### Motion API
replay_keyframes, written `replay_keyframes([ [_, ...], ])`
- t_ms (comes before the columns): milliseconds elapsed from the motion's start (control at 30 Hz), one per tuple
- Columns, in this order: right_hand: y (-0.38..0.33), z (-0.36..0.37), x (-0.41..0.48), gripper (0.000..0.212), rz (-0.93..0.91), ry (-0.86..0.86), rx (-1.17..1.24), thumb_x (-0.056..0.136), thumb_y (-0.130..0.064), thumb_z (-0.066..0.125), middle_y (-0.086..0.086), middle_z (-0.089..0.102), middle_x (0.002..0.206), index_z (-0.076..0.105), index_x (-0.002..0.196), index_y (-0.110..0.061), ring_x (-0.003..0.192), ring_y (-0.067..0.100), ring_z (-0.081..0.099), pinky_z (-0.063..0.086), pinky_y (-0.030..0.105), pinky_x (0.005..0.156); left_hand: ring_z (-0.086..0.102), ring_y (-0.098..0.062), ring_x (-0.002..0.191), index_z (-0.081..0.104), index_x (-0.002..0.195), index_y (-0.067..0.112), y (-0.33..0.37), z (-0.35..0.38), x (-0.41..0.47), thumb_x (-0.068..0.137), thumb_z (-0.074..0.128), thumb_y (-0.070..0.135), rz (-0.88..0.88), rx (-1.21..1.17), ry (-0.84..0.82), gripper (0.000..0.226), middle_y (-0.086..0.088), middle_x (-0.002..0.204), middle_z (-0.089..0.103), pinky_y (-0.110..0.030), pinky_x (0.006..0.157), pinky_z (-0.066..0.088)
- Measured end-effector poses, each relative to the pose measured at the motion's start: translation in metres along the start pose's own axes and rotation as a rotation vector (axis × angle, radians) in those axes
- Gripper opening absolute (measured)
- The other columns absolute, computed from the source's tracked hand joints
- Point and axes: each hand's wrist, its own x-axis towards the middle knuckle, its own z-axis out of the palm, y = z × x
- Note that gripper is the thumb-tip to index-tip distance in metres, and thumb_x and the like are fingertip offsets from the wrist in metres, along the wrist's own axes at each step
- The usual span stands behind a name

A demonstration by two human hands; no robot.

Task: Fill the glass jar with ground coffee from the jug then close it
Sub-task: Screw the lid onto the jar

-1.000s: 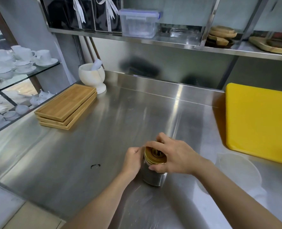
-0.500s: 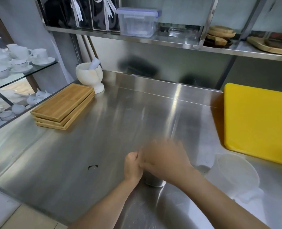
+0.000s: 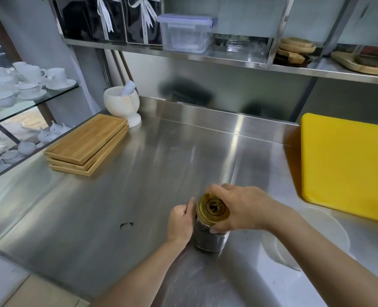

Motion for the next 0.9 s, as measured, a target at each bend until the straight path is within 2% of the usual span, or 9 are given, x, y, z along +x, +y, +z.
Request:
replay_keyframes([
  [133, -0.027, 0.012, -0.001, 0.071, 0.235, 0.147, -0.164, 0.072, -0.081, 0.037, 0.001, 0.055, 0.077, 0.037, 0.096, -0.013, 0.068, 0.025, 0.058, 0.033, 0.028, 0.048, 0.037, -0.019, 0.043, 0.035, 0.036, 0.019, 0.002, 0.005, -0.007, 0.093, 0.041, 0.029, -0.004, 0.005, 0.074, 0.059, 0.001, 0.038, 0.038, -0.037, 0.052, 0.030],
  [233, -0.042, 0.009, -0.002, 0.074, 0.349, 0.152, -0.143, 0.074, -0.082, 0.032, -0.001, 0.043, 0.062, 0.038, 0.088, -0.010, 0.060, 0.023, 0.051, 0.031, 0.027, 0.045, 0.043, -0.023, 0.044, 0.042, 0.033, 0.017, -0.003, 0.006, -0.009, 0.094, 0.041, 0.033, -0.015, -0.056, 0.051, 0.063, -0.002, 0.037, 0.044, -0.038, 0.051, 0.033],
  [300, -0.038, 0.003, -0.001, 0.080, 0.353, 0.056, -0.092, 0.067, -0.084, 0.042, 0.001, 0.054, 0.075, 0.043, 0.095, -0.009, 0.072, 0.023, 0.059, 0.038, 0.028, 0.053, 0.044, -0.023, 0.046, 0.047, 0.038, 0.009, -0.004, 0.004, -0.008, 0.090, 0.040, 0.043, -0.017, -0.066, 0.021, 0.062, -0.009, 0.041, 0.046, -0.039, 0.051, 0.035],
  [367, -0.027, -0.005, -0.001, 0.089, 0.290, -0.092, 0.026, 0.061, -0.077, 0.059, 0.004, 0.058, 0.111, 0.040, 0.119, -0.013, 0.099, 0.026, 0.059, 0.046, 0.032, 0.071, 0.042, -0.021, 0.046, 0.044, 0.041, 0.006, -0.005, 0.002, -0.006, 0.087, 0.040, 0.047, -0.004, -0.047, 0.013, 0.062, -0.007, 0.042, 0.043, -0.040, 0.052, 0.034],
  [433, -0.016, -0.012, -0.003, 0.100, 0.141, -0.208, 0.087, 0.062, -0.061, 0.073, 0.003, 0.036, 0.141, 0.018, 0.141, -0.033, 0.125, 0.027, 0.040, 0.043, 0.041, 0.095, 0.043, -0.021, 0.046, 0.040, 0.040, 0.014, -0.005, 0.001, -0.006, 0.092, 0.039, 0.040, 0.002, -0.028, -0.004, 0.058, -0.006, 0.043, 0.044, -0.045, 0.052, 0.037],
  [533, -0.003, -0.017, 0.002, 0.100, -0.093, -0.233, 0.054, 0.069, -0.035, 0.078, -0.005, 0.019, 0.150, 0.009, 0.139, -0.053, 0.135, 0.025, 0.023, 0.031, 0.047, 0.106, 0.047, -0.024, 0.049, 0.042, 0.043, 0.014, -0.003, -0.001, -0.006, 0.092, 0.039, 0.040, -0.018, -0.002, -0.030, 0.056, -0.011, 0.047, 0.048, -0.042, 0.053, 0.040],
  [667, 0.001, -0.015, 0.010, 0.076, -0.179, -0.201, 0.082, 0.076, -0.024, 0.072, -0.006, 0.035, 0.135, 0.030, 0.136, -0.046, 0.121, 0.020, 0.035, 0.044, 0.037, 0.096, 0.047, -0.024, 0.049, 0.039, 0.042, 0.014, 0.000, -0.001, -0.004, 0.092, 0.039, 0.039, -0.005, 0.017, -0.039, 0.056, -0.011, 0.046, 0.046, -0.045, 0.053, 0.041],
  [800, -0.014, -0.011, 0.006, 0.065, 0.007, -0.032, -0.077, 0.076, -0.068, 0.052, 0.000, 0.049, 0.107, 0.044, 0.125, -0.027, 0.093, 0.022, 0.053, 0.046, 0.030, 0.069, 0.042, -0.023, 0.049, 0.038, 0.041, 0.016, -0.004, 0.001, -0.005, 0.092, 0.041, 0.039, -0.023, -0.021, -0.035, 0.056, -0.008, 0.045, 0.042, -0.042, 0.052, 0.035],
  [900, -0.026, -0.003, 0.006, 0.073, 0.115, 0.113, -0.225, 0.076, -0.080, 0.028, 0.001, 0.050, 0.075, 0.047, 0.086, -0.011, 0.068, 0.025, 0.053, 0.036, 0.027, 0.053, 0.041, -0.023, 0.051, 0.044, 0.043, 0.016, -0.004, 0.002, -0.006, 0.092, 0.039, 0.042, -0.043, -0.078, -0.051, 0.056, -0.011, 0.049, 0.043, -0.040, 0.053, 0.033],
])
